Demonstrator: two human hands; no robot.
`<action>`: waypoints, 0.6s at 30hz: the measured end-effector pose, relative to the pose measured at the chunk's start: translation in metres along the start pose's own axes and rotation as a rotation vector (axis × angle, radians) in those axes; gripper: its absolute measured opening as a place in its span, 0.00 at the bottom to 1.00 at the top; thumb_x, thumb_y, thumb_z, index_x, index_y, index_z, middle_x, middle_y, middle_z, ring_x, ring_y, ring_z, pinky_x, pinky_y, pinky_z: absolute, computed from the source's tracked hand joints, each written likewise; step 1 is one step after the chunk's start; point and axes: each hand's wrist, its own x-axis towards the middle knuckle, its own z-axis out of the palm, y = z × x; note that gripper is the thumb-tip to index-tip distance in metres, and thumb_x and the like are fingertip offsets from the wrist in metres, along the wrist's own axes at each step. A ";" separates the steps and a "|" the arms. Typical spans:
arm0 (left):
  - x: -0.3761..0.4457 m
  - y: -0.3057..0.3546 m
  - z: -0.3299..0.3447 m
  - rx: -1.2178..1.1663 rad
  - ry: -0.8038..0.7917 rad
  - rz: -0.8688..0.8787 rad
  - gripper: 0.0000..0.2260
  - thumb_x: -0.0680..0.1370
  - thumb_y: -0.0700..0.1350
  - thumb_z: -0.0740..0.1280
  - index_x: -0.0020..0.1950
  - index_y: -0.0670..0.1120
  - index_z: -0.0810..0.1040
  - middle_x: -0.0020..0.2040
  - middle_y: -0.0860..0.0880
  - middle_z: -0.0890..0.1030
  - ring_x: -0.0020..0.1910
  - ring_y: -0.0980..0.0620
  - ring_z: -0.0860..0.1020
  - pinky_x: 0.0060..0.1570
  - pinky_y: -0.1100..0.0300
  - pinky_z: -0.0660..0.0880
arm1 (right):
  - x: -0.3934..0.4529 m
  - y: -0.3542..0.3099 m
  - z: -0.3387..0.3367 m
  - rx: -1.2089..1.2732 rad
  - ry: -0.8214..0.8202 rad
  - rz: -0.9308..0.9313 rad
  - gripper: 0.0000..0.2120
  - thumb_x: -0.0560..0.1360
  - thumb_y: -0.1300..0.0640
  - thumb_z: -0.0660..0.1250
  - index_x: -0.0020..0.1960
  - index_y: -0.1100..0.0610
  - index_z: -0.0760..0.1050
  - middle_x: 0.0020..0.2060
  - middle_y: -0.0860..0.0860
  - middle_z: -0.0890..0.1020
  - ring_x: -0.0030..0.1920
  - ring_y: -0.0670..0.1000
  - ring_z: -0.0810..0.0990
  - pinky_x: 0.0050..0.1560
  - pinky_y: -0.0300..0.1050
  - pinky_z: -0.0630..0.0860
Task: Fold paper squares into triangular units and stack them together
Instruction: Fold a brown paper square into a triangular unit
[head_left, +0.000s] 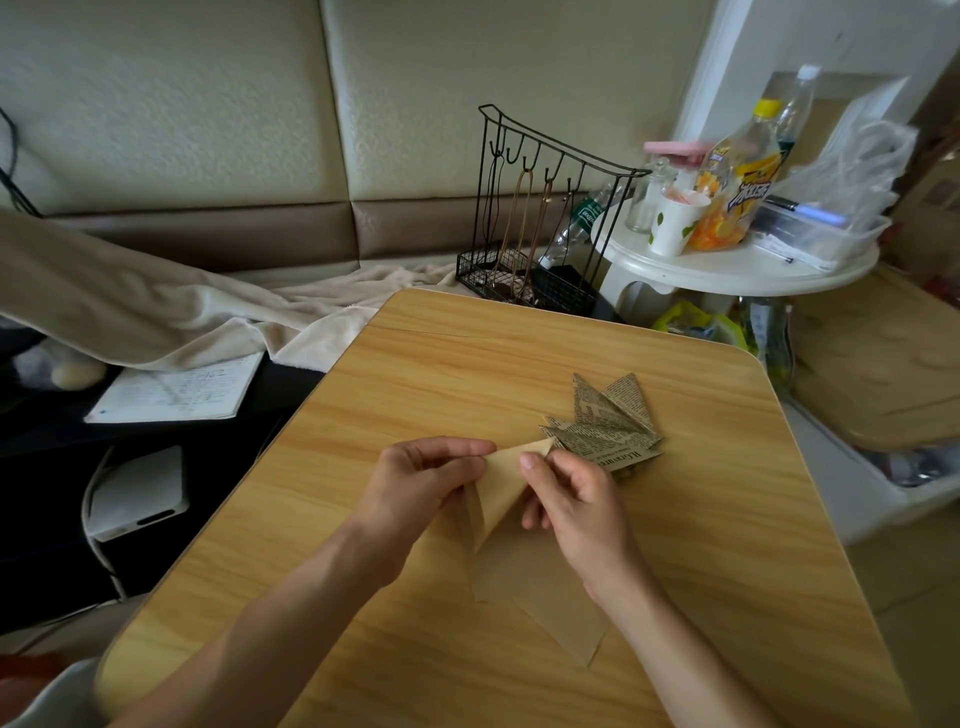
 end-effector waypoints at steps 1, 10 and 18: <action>0.000 0.000 0.000 -0.009 0.002 0.000 0.06 0.78 0.39 0.73 0.52 0.46 0.88 0.50 0.43 0.87 0.52 0.47 0.84 0.60 0.52 0.80 | 0.000 0.000 0.000 0.008 -0.022 -0.009 0.18 0.82 0.48 0.69 0.44 0.63 0.79 0.29 0.53 0.77 0.30 0.51 0.79 0.31 0.45 0.70; 0.002 -0.001 0.000 -0.080 0.005 -0.024 0.07 0.78 0.38 0.72 0.54 0.43 0.87 0.51 0.39 0.86 0.47 0.49 0.84 0.50 0.59 0.81 | 0.001 0.003 0.002 -0.079 -0.028 -0.059 0.18 0.78 0.42 0.67 0.38 0.55 0.78 0.24 0.52 0.77 0.27 0.48 0.76 0.32 0.43 0.69; 0.006 -0.004 -0.001 -0.110 0.031 -0.028 0.07 0.77 0.39 0.73 0.54 0.44 0.87 0.51 0.41 0.87 0.49 0.48 0.84 0.58 0.54 0.81 | 0.000 0.003 0.002 -0.110 -0.080 -0.073 0.23 0.76 0.37 0.67 0.39 0.58 0.77 0.27 0.54 0.78 0.29 0.57 0.79 0.33 0.53 0.71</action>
